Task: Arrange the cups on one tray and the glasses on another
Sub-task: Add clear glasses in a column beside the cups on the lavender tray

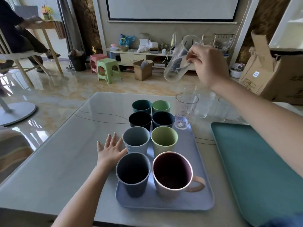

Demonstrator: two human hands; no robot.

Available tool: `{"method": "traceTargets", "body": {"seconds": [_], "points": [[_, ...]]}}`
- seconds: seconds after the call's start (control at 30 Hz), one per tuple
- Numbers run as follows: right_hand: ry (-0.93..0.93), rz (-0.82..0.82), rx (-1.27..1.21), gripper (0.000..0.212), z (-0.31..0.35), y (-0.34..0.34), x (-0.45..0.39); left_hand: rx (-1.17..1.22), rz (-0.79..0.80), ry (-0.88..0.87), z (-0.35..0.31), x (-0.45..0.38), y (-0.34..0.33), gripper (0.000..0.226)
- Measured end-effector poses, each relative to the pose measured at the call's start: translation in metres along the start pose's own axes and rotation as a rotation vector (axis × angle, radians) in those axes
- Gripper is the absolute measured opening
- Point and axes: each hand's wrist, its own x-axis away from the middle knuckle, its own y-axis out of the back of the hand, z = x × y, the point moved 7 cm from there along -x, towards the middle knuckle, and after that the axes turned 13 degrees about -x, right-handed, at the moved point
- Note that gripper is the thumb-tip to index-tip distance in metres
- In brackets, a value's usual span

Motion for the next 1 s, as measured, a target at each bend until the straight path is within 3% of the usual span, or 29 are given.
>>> {"method": "traceTargets", "body": {"seconds": [0.17, 0.3, 0.67, 0.73, 0.83, 1.0], "points": [[-0.006, 0.052, -0.144, 0.012, 0.021, 0.065, 0.054, -0.058, 0.038, -0.078, -0.002, 0.034, 0.002, 0.098], [0.014, 0.083, -0.138, 0.010, 0.018, 0.074, 0.096, -0.047, 0.005, -0.090, -0.001, 0.052, 0.001, 0.078], [-0.124, 0.455, -0.129, 0.010, -0.023, -0.027, 0.158, -0.082, -0.022, -0.080, 0.000, 0.050, 0.002, 0.079], [-0.137, 0.509, -0.114, 0.011, -0.029, -0.039, 0.158, -0.078, -0.019, -0.080, 0.000, 0.050, 0.003, 0.089], [-0.152, 0.505, -0.105, 0.013, -0.039, -0.050, 0.154, -0.036, -0.031, -0.078, 0.000, 0.052, 0.004, 0.107], [-0.211, 0.468, -0.114, 0.018, -0.050, -0.060, 0.148, -0.054, -0.028, -0.069, 0.000, 0.050, 0.003, 0.110]]}}
